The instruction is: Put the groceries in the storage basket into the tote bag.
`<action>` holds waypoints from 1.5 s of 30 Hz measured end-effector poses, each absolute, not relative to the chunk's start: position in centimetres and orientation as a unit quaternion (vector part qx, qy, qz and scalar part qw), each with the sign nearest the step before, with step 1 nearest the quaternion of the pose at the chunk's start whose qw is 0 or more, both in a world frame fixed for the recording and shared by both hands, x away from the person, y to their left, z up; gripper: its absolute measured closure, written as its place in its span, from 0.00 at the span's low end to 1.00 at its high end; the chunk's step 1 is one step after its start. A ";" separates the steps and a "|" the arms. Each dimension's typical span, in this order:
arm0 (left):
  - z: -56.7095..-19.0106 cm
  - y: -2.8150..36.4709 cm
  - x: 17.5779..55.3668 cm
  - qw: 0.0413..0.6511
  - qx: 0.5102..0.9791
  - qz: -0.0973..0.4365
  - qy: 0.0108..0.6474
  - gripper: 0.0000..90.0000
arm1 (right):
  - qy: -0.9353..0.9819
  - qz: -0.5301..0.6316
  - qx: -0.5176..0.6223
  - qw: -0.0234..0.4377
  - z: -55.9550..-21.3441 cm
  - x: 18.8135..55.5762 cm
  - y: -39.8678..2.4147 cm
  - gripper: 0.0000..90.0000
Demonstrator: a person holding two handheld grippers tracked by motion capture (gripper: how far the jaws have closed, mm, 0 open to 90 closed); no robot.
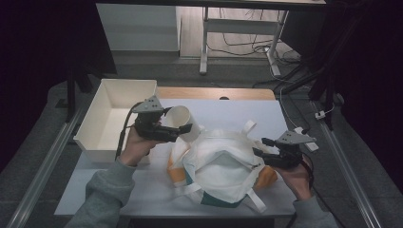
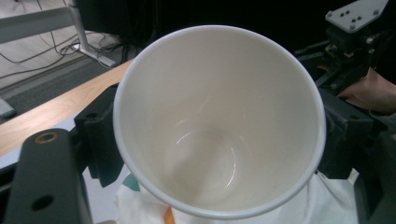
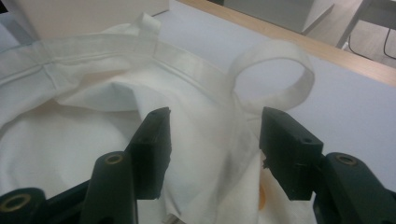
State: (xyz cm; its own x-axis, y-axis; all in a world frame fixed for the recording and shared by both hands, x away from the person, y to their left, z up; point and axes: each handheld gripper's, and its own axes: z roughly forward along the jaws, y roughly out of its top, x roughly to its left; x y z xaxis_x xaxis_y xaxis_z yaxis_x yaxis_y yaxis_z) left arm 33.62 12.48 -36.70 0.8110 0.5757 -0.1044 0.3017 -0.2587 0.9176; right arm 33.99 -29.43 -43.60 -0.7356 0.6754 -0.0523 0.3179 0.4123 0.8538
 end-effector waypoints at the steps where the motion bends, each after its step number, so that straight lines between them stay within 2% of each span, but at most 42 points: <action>1: -36.8 12.2 33.7 0.537 0.786 0.125 0.280 0.22 | 0.817 0.449 0.302 0.198 -43.5 33.9 -29.3 0.48; 11: -38.1 9.7 34.5 0.517 0.806 0.104 0.270 0.22 | 0.825 0.465 0.256 0.192 -42.4 32.6 -26.4 0.42; 21: -38.9 8.0 35.0 0.515 0.812 0.081 0.262 0.22 | 0.826 0.475 0.223 0.206 -41.8 31.8 -22.4 0.24; 27: -39.3 6.8 35.1 0.510 0.818 0.072 0.256 0.22 | 0.830 0.474 0.203 0.210 -41.7 31.7 -20.0 0.19; 41: -39.2 3.6 34.8 0.508 0.829 0.058 0.226 0.22 | 0.831 0.467 0.188 0.237 -41.7 31.9 -16.5 0.16; 45: -39.4 3.1 34.6 0.502 0.833 0.061 0.223 0.22 | 0.830 0.461 0.190 0.250 -41.8 31.8 -16.5 0.24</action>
State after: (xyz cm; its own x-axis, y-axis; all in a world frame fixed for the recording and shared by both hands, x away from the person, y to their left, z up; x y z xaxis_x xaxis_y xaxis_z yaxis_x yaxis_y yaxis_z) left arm 34.64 3.07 -39.38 0.8929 0.4335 -0.1218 0.3104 -0.3965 0.8640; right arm 31.80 -16.48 -41.76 -0.8023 0.5469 -0.2394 0.0850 0.5015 0.8610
